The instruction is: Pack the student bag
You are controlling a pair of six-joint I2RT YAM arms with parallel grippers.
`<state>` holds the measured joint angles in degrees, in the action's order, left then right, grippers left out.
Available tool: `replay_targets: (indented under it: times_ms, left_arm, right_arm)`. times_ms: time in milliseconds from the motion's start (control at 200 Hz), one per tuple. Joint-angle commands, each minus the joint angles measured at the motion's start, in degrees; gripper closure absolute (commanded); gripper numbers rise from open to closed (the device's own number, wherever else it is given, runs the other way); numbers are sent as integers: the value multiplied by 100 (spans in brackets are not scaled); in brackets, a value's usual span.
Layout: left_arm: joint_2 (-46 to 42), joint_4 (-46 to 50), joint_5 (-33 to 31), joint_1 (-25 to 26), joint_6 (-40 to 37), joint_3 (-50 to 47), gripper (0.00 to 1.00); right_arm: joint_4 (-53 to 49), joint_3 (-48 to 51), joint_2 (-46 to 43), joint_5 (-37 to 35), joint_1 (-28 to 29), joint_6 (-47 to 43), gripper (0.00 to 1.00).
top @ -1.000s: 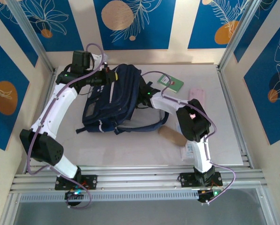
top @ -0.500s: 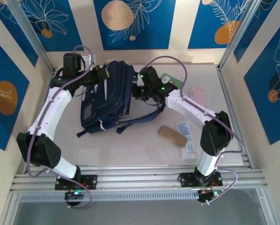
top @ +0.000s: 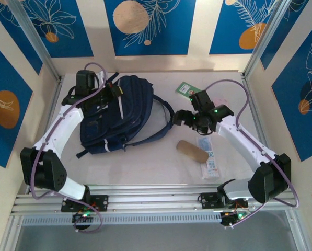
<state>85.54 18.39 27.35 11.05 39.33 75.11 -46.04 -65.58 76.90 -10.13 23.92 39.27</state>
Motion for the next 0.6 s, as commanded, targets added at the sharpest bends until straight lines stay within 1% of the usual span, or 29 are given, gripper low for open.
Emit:
replay_targets:
  times_ms: [0, 85, 170, 225, 295, 330, 390, 450, 495, 595]
  left_arm:
    - [45, -659, 19, 99, 262, -193, 100]
    - [70, -687, 21, 150, 154, -278, 100]
    - [47, -979, 135, 141, 416, -480, 100]
    - [55, -1145, 271, 133, 560, -525, 100]
    - [54, -1213, 379, 120, 659, -559, 100]
    - [44, -1268, 429, 113, 703, -595, 100]
    - [-5, -1302, 449, 107, 725, -648, 100]
    - [-53, -1336, 440, 99, 729, -694, 100]
    - [-72, -1339, 454, 84, 730, -712, 100]
    - [-77, -1260, 493, 74, 652, -661, 100]
  right_arm:
    - [-542, 252, -47, 526, -318, -59, 1]
    - [-878, 247, 14, 303, -99, -243, 0]
    - [-997, 313, 90, 320, 2, -310, 1]
    - [-1021, 359, 179, 252, -55, -298, 0]
    - [-815, 562, 130, 218, -294, -217, 0]
    - [-545, 760, 40, 418, -512, -185, 0]
    - [44, 1106, -52, 1042, -1017, -125, 1]
    - [419, 1284, -5, 1525, -1438, -77, 0]
    - [641, 1380, 53, 1752, -1620, -55, 0]
    - [1009, 1595, 192, 2217, -1801, 6, 1]
